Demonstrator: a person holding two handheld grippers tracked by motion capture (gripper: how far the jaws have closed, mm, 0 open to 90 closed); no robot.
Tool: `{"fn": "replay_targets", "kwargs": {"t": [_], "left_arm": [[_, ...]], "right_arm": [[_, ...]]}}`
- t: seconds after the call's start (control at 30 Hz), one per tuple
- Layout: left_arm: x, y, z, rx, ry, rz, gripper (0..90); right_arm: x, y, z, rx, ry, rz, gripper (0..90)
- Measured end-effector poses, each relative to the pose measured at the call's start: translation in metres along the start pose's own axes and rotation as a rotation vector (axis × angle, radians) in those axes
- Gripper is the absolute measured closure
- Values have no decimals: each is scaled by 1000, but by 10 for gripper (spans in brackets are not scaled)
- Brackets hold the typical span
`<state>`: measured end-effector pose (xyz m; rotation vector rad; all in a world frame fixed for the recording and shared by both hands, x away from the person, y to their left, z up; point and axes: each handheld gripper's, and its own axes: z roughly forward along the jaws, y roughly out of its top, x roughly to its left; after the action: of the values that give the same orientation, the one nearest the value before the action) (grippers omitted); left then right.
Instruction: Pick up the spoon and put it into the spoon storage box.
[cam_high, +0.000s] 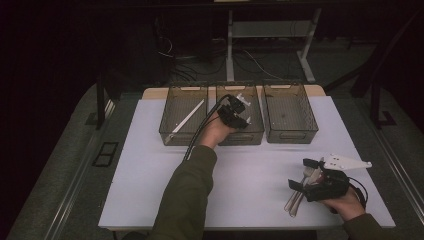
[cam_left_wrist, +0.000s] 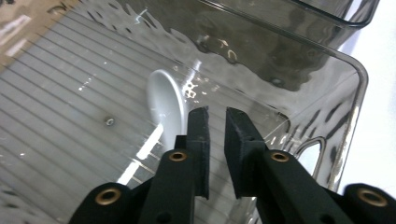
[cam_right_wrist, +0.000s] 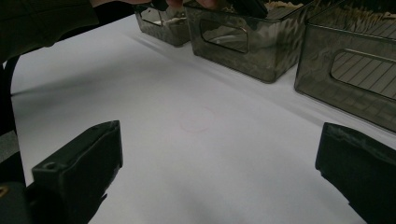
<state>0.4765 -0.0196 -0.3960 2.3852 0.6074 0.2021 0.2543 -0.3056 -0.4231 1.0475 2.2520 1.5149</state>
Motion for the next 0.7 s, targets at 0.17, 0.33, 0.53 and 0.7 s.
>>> {"fn": "replay_targets", "kwargs": {"t": [0.17,0.33,0.53,0.7], "left_arm": [[-1,3,-9,-30,-6,-9,708],[-3,5,-23,-113,-13,-4,620],[-8,2,-40,-146,-28,-3,522],[-14,-5,-53,-183,-38,-7,474]], "right_arm": [[0,0,0,0,-1,2,7],[0,0,0,2,1,-1,7],[-1,0,0,4,-4,-2,7],[0,0,1,11,-4,-1,7]]}}
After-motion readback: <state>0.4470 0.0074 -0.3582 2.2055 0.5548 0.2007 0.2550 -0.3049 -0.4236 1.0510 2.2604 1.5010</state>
